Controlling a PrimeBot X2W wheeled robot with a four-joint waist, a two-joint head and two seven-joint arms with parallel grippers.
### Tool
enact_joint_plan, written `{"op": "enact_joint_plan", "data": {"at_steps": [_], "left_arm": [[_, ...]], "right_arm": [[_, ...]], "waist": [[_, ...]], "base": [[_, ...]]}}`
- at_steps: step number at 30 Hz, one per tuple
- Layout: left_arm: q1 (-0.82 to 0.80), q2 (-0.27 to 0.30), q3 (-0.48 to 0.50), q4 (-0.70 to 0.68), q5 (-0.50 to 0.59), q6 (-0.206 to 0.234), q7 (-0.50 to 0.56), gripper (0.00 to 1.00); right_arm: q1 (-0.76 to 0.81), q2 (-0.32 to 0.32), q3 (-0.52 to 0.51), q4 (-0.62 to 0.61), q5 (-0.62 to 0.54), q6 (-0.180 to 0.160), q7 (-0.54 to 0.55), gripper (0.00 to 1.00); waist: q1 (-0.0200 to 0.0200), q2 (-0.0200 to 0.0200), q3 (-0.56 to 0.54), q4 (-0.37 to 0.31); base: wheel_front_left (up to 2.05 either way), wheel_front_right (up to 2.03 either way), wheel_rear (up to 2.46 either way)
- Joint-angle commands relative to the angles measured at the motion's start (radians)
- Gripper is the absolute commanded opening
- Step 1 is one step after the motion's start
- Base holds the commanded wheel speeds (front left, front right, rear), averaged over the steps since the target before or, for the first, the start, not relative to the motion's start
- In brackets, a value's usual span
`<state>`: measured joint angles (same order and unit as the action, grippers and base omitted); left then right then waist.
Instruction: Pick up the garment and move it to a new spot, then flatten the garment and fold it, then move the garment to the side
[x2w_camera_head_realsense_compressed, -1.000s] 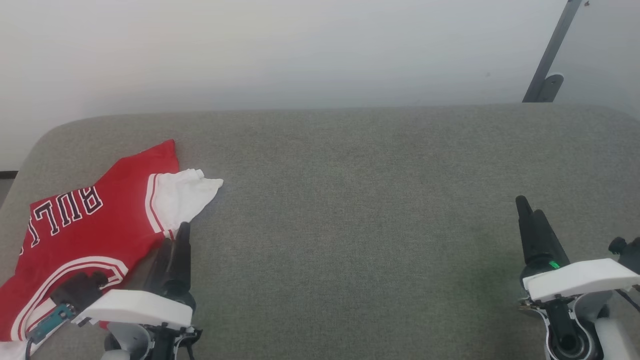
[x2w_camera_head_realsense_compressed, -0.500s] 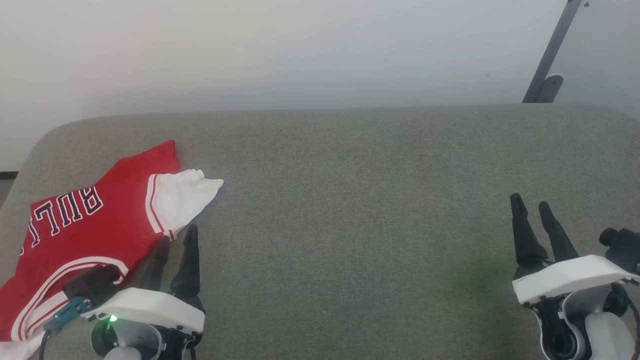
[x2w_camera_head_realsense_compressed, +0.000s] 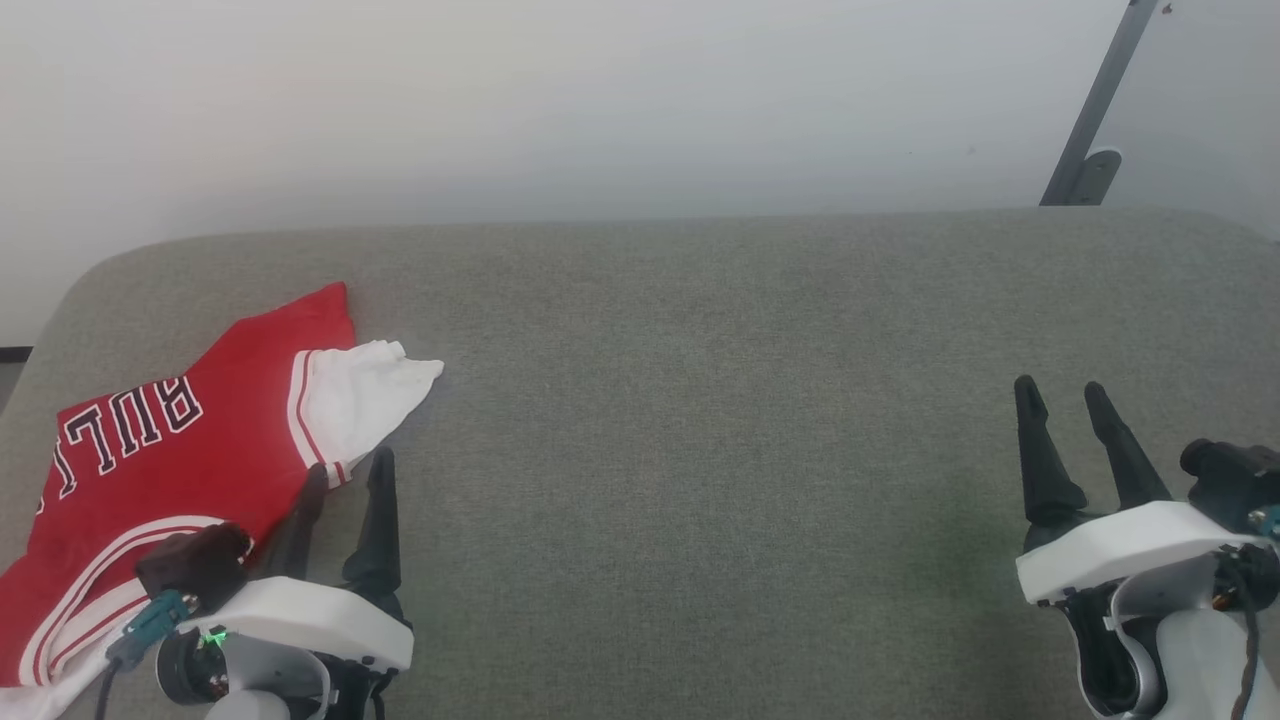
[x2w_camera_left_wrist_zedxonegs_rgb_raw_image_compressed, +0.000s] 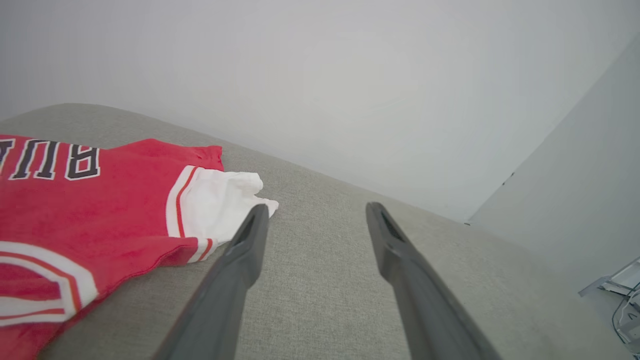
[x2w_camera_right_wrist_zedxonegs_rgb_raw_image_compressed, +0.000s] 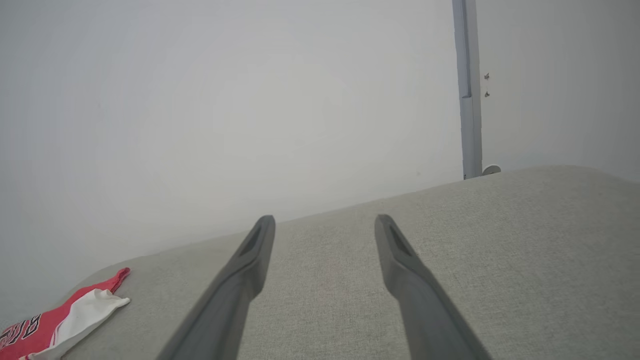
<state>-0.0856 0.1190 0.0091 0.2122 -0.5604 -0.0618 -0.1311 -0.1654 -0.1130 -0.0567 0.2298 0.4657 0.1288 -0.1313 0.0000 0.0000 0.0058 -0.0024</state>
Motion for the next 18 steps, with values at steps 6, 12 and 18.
{"op": "enact_joint_plan", "data": {"at_steps": [6,12,18], "left_arm": [[-0.007,0.011,-0.008,-0.003,0.092,0.003,-0.026,1.00],[-0.005,0.012,-0.008,0.020,0.147,-0.003,-0.042,1.00],[-0.007,0.015,-0.009,0.034,0.199,-0.005,-0.053,1.00]], "right_arm": [[-0.029,-0.004,-0.010,0.011,-0.110,0.003,-0.026,1.00],[-0.026,0.006,-0.030,0.026,-0.180,0.003,-0.042,1.00],[-0.021,0.010,-0.039,0.037,-0.229,0.003,-0.054,1.00]], "waist": [[0.0000,0.0000,0.003,-0.003],[0.0000,0.0000,-0.001,-0.003],[0.0000,0.0000,-0.005,-0.001]], "base": [[0.00,0.00,0.00],[0.00,0.00,0.00],[0.00,0.00,0.00]]}}
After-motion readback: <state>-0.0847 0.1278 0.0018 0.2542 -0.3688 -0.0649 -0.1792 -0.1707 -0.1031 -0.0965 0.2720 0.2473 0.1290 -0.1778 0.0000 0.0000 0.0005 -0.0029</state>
